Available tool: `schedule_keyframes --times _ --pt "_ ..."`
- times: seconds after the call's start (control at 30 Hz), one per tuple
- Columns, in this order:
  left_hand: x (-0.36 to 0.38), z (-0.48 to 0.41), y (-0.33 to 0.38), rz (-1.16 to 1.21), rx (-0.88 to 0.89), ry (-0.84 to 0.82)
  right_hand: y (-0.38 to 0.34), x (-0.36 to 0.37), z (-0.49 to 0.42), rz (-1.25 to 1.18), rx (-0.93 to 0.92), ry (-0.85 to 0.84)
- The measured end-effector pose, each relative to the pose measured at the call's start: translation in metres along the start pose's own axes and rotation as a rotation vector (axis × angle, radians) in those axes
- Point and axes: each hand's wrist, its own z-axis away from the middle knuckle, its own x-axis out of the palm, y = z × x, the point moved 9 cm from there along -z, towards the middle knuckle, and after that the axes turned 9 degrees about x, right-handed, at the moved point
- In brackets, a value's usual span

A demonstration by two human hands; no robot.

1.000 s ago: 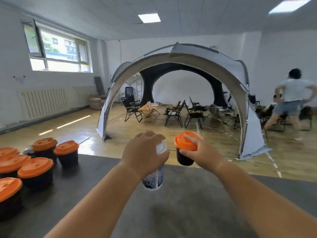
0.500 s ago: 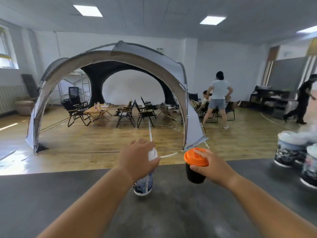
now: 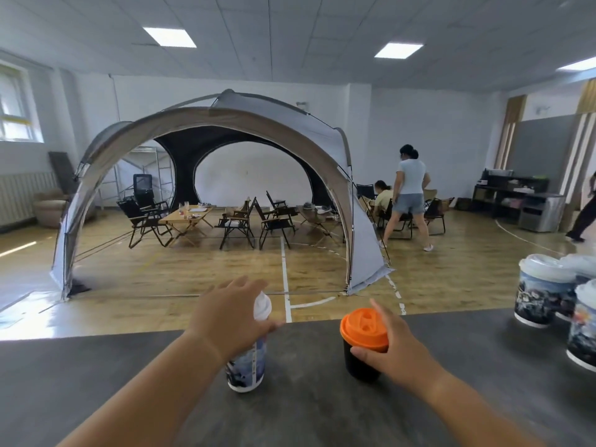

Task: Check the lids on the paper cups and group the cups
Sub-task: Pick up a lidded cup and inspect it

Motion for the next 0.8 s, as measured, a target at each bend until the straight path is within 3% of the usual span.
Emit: schedule_keyframes --times 0.1,0.17,0.23,0.27,0.37,0.53,0.7,0.8 --pt "-0.006 -0.003 0.014 -0.084 0.055 0.014 0.002 -0.001 0.0 0.006 0.011 0.017" --pt "-0.019 -0.003 0.046 -0.081 0.23 0.222 0.002 -0.001 0.001 0.008 0.008 0.021" --pt "-0.029 0.003 0.086 0.152 0.396 0.426 0.002 -0.001 0.002 0.003 -0.01 0.035" --pt "-0.024 0.001 0.103 0.339 0.419 0.42 0.002 -0.001 0.003 -0.024 -0.02 0.046" --pt "0.033 -0.02 0.13 0.748 0.241 0.223 0.011 -0.004 0.001 -0.203 0.005 0.116" --pt "0.11 -0.031 0.124 1.391 -0.257 0.131 0.024 -0.003 0.002 -0.383 0.059 0.189" --pt "0.134 -0.022 0.133 1.417 -0.191 0.005 0.016 -0.001 0.012 -0.368 0.051 0.175" --pt "0.138 -0.025 0.131 1.44 -0.184 -0.001 0.018 -0.009 0.006 -0.483 0.091 0.191"
